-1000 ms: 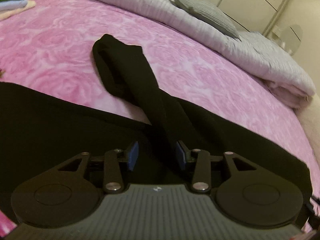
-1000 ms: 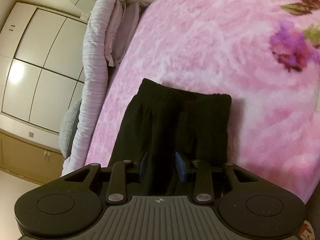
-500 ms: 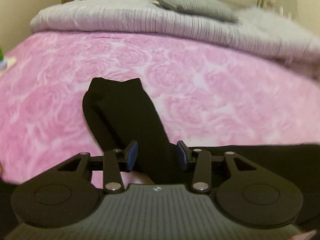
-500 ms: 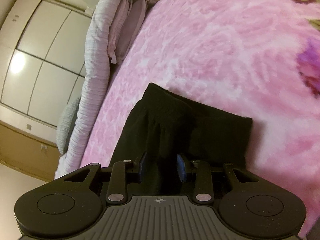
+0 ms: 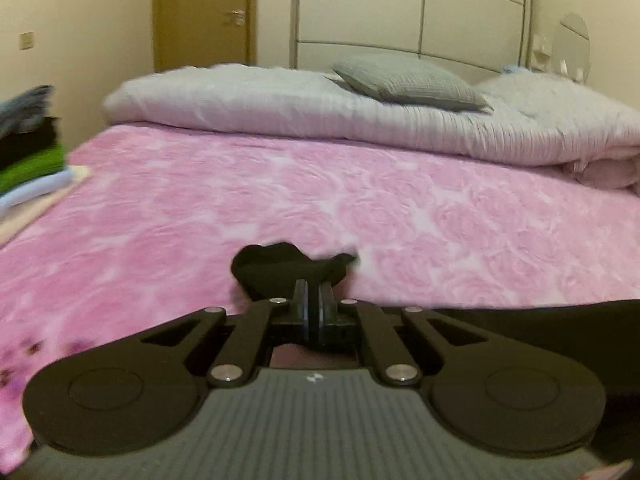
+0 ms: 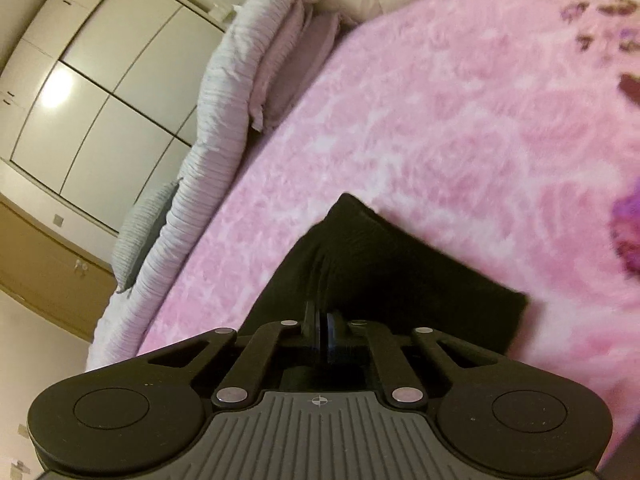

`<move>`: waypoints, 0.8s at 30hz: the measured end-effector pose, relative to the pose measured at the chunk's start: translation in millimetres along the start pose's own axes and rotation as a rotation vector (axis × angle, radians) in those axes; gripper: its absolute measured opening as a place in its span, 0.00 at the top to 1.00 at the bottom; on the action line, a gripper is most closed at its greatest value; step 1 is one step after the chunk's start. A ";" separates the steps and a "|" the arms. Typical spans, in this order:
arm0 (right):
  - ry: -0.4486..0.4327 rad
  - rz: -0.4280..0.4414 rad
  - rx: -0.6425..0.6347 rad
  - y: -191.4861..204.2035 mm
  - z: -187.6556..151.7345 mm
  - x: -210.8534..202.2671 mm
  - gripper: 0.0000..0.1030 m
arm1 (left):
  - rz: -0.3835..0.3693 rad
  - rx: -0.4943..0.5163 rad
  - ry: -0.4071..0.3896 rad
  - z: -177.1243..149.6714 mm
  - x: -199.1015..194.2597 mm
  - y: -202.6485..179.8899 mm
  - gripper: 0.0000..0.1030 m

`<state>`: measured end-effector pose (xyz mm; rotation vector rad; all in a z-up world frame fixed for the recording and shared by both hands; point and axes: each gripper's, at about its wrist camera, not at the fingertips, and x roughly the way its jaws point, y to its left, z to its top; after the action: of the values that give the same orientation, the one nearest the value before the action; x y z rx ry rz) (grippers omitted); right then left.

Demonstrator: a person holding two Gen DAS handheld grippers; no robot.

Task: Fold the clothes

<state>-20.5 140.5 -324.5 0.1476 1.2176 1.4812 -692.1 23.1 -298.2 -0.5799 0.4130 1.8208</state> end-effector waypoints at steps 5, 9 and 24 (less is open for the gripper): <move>0.072 -0.029 0.007 -9.7 -11.8 -1.3 0.95 | 0.050 -0.076 0.209 -43.7 4.7 2.7 0.94; 0.072 0.020 0.069 -14.1 -19.2 -11.1 0.92 | 0.066 -0.119 0.222 -53.2 -0.7 4.3 0.88; 0.067 0.013 0.063 -13.3 -23.3 -9.9 0.92 | -0.004 -0.155 0.186 -53.1 -9.9 2.7 0.78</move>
<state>-24.1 116.5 -339.6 0.1496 1.3206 1.4694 -682.3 -14.5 -335.9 -0.8617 0.3967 1.8117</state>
